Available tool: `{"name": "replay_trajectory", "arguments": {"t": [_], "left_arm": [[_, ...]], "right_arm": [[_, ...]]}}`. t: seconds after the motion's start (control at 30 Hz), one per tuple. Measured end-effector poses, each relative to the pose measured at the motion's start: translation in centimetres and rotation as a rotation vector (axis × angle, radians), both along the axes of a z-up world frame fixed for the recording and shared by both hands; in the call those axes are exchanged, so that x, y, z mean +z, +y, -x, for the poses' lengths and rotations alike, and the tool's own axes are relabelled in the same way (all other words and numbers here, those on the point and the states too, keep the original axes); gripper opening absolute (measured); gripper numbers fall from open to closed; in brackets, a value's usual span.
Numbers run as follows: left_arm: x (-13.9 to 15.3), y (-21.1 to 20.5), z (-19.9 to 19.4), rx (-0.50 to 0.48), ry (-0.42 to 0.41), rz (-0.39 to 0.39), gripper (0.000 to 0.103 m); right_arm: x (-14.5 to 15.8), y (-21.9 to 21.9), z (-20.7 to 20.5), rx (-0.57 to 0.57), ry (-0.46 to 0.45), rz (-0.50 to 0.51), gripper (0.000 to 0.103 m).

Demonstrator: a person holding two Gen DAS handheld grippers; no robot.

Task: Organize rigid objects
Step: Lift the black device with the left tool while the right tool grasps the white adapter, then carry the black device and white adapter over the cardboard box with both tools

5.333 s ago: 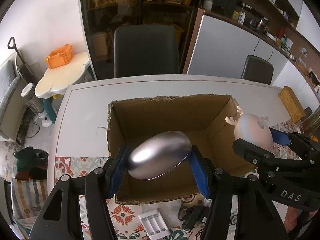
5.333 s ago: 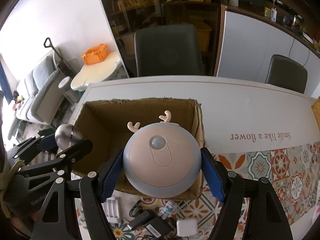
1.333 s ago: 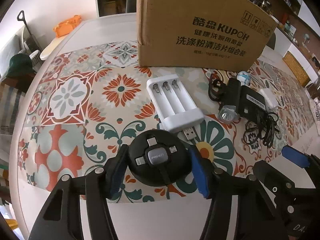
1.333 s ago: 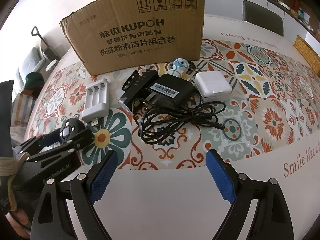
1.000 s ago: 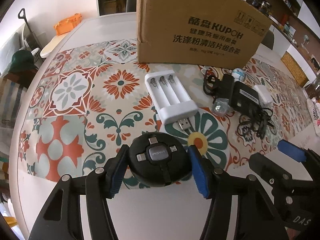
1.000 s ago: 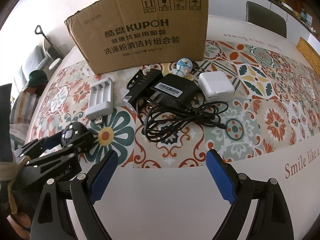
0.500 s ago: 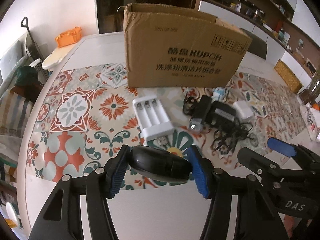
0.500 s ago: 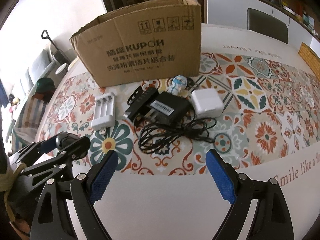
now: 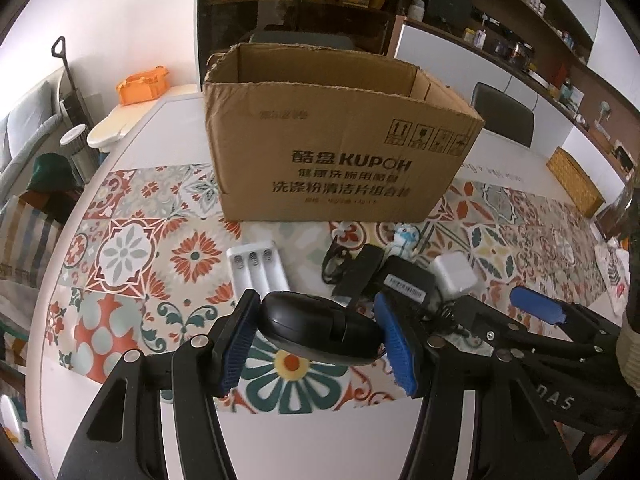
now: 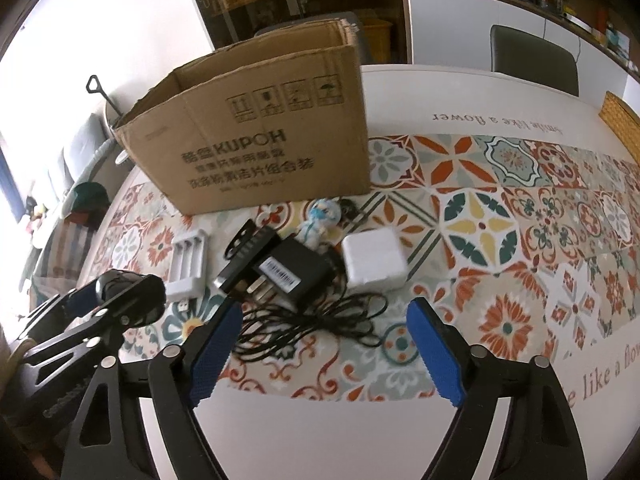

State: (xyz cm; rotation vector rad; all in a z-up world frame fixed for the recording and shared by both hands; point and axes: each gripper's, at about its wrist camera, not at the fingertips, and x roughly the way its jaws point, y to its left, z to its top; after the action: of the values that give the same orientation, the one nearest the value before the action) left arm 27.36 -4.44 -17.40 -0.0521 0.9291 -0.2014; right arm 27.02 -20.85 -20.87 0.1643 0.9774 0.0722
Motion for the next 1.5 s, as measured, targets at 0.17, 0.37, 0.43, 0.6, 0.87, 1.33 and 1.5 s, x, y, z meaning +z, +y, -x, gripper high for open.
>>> {"name": "replay_trajectory", "arguments": {"t": [0.17, 0.37, 0.43, 0.6, 0.87, 1.33, 1.5], "left_arm": [[-0.3, -1.0, -0.4, 0.017, 0.008, -0.014, 0.059], [-1.0, -1.8, -0.8, 0.044, 0.031, -0.024, 0.059], [-1.1, -2.0, -0.8, 0.048, 0.033, -0.032, 0.059], [-1.5, -2.3, -1.1, 0.064, 0.041, -0.041, 0.059], [-1.9, -2.4, -1.4, 0.079, 0.051, -0.049, 0.059], [-1.9, -1.9, -1.3, 0.076, 0.053, -0.044, 0.059], [-1.1, -1.4, -0.9, 0.068, 0.035, -0.033, 0.059]], "right_arm": [[-0.3, -1.1, -1.2, 0.015, 0.001, -0.004, 0.072], [-1.2, -2.0, -2.5, 0.026, 0.012, -0.003, 0.062], [-1.5, -2.2, -2.9, 0.031, 0.015, -0.004, 0.060], [-2.5, -2.6, -4.0, 0.043, 0.035, -0.005, 0.053], [-4.0, -2.8, -5.6, 0.049, 0.063, 0.009, 0.047], [-4.6, -1.8, -6.4, 0.046, 0.055, 0.029, 0.046], [-3.2, -2.0, -5.1, 0.038, 0.022, 0.026, 0.046]]}}
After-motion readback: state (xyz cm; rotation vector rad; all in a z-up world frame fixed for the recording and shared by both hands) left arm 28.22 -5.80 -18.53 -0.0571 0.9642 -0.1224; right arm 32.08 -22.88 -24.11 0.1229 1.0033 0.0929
